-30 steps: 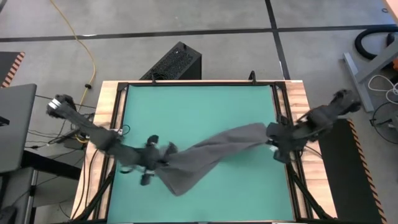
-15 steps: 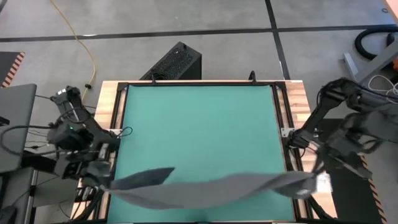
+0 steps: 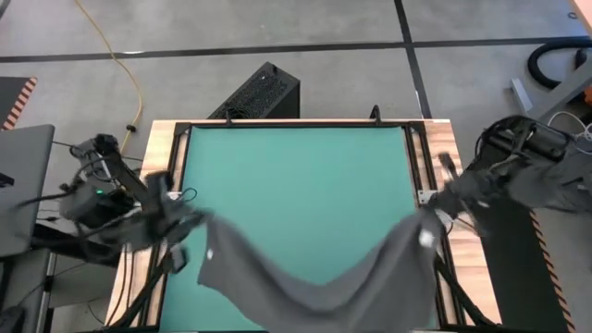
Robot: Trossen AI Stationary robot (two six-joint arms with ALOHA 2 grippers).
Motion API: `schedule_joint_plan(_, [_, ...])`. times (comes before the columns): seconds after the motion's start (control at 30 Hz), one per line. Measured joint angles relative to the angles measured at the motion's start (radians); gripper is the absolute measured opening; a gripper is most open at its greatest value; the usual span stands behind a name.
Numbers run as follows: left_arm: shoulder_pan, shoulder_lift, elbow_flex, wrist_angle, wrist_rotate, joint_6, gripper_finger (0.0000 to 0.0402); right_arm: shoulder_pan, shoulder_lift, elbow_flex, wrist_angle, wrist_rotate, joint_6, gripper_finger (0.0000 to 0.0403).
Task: Roll towel
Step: Roll the gray towel
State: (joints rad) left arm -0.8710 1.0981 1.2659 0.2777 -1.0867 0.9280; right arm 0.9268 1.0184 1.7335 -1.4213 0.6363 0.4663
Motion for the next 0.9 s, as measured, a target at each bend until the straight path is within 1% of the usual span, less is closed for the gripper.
schedule_joint_plan(0.07, [0.074, -0.013, -0.025, -0.060, -0.100, -0.045, 0.0000, -0.080, -0.006, -0.027, -0.114, 0.091, 0.072, 0.0013])
schedule_joint_plan(0.13, [0.154, -0.040, -0.060, -0.147, -0.145, -0.128, 0.0000, -0.174, -0.019, -0.072, -0.145, 0.171, 0.109, 0.0013])
schedule_joint_plan(0.17, [0.192, -0.057, -0.080, -0.200, -0.150, -0.179, 0.0000, -0.224, -0.032, -0.106, -0.134, 0.189, 0.093, 0.0013])
schedule_joint_plan(0.3, [0.340, -0.143, -0.167, -0.461, -0.151, -0.462, 0.0000, -0.411, -0.080, -0.240, -0.083, 0.185, 0.037, 0.0013])
schedule_joint_plan(0.43, [0.441, -0.241, -0.269, -0.764, -0.142, -0.784, 0.0000, -0.592, -0.093, -0.396, -0.087, 0.121, 0.024, 0.0013])
schedule_joint_plan(0.5, [0.476, -0.291, -0.327, -0.865, -0.111, -0.918, 0.0000, -0.672, -0.092, -0.467, -0.085, 0.102, -0.004, 0.0013])
schedule_joint_plan(0.57, [0.500, -0.337, -0.385, -0.912, -0.093, -1.014, 0.0000, -0.739, -0.082, -0.527, -0.067, 0.103, -0.056, 0.0013])
schedule_joint_plan(0.63, [0.510, -0.382, -0.439, -0.927, -0.084, -1.060, 0.0000, -0.799, -0.072, -0.573, -0.017, 0.121, -0.128, 0.0013])
schedule_joint_plan(0.7, [0.512, -0.422, -0.472, -0.919, -0.080, -1.070, 0.0000, -0.848, -0.063, -0.602, 0.053, 0.146, -0.205, 0.0013])
schedule_joint_plan(0.8, [0.512, -0.469, -0.490, -0.918, -0.080, -1.071, 0.0000, -0.908, -0.059, -0.610, 0.141, 0.181, -0.303, 0.0013])
schedule_joint_plan(0.87, [0.512, -0.499, -0.497, -0.914, -0.080, -1.072, 0.0000, -0.941, -0.049, -0.609, 0.188, 0.159, -0.368, 0.0013])
schedule_joint_plan(0.9, [0.512, -0.514, -0.501, -0.921, -0.073, -1.072, 0.0000, -0.955, -0.047, -0.609, 0.198, 0.127, -0.397, 0.0013])
